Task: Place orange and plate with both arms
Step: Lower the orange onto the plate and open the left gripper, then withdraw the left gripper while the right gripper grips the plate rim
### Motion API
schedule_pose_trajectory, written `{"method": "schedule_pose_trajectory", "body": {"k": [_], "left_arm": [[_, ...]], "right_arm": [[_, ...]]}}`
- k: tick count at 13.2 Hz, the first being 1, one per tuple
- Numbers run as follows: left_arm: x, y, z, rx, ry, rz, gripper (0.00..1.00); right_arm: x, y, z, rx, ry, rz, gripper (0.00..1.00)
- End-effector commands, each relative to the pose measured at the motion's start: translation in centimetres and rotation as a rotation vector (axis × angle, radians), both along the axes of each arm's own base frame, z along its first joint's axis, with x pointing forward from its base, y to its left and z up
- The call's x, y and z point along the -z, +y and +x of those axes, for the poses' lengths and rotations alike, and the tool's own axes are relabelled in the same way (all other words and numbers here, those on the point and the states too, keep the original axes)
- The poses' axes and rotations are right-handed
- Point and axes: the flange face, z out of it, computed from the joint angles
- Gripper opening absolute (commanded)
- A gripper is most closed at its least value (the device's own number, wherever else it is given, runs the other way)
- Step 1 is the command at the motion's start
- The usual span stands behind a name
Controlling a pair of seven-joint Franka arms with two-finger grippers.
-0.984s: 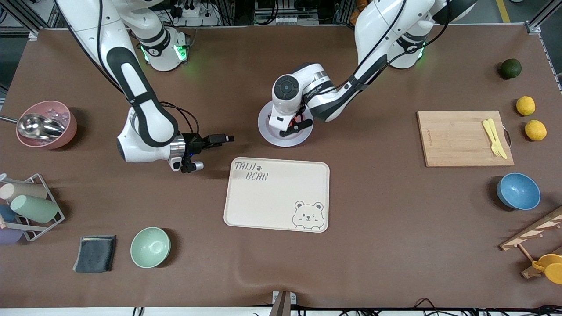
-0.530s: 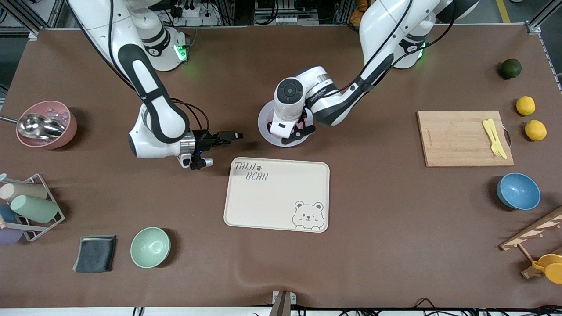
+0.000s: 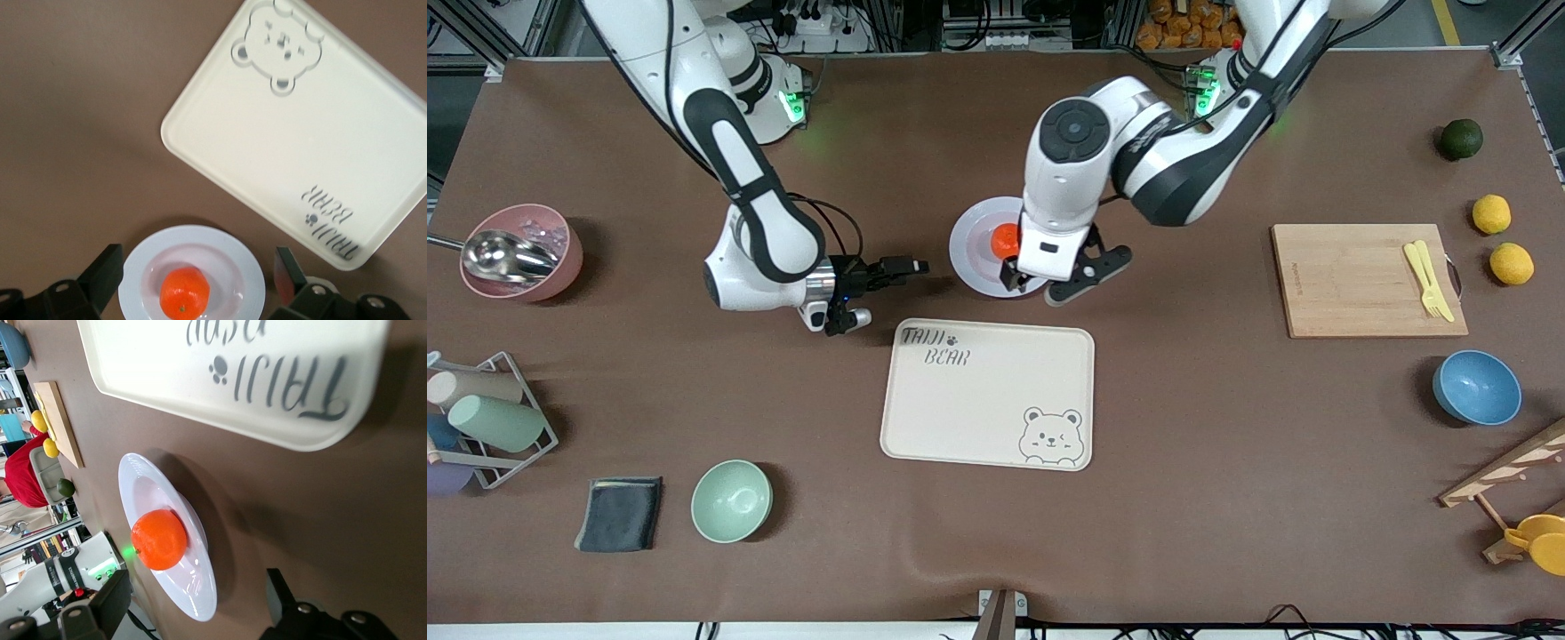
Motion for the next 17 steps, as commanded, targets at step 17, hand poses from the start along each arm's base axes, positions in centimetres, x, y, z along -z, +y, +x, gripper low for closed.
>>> {"method": "schedule_pose_trajectory", "body": {"k": [17], "left_arm": [[-17.8, 31.8, 10.6, 0.348, -0.056, 0.112, 1.0]], "right_arm": [[3.0, 6.0, -5.5, 0.043, -0.033, 0.034, 0.73]]}}
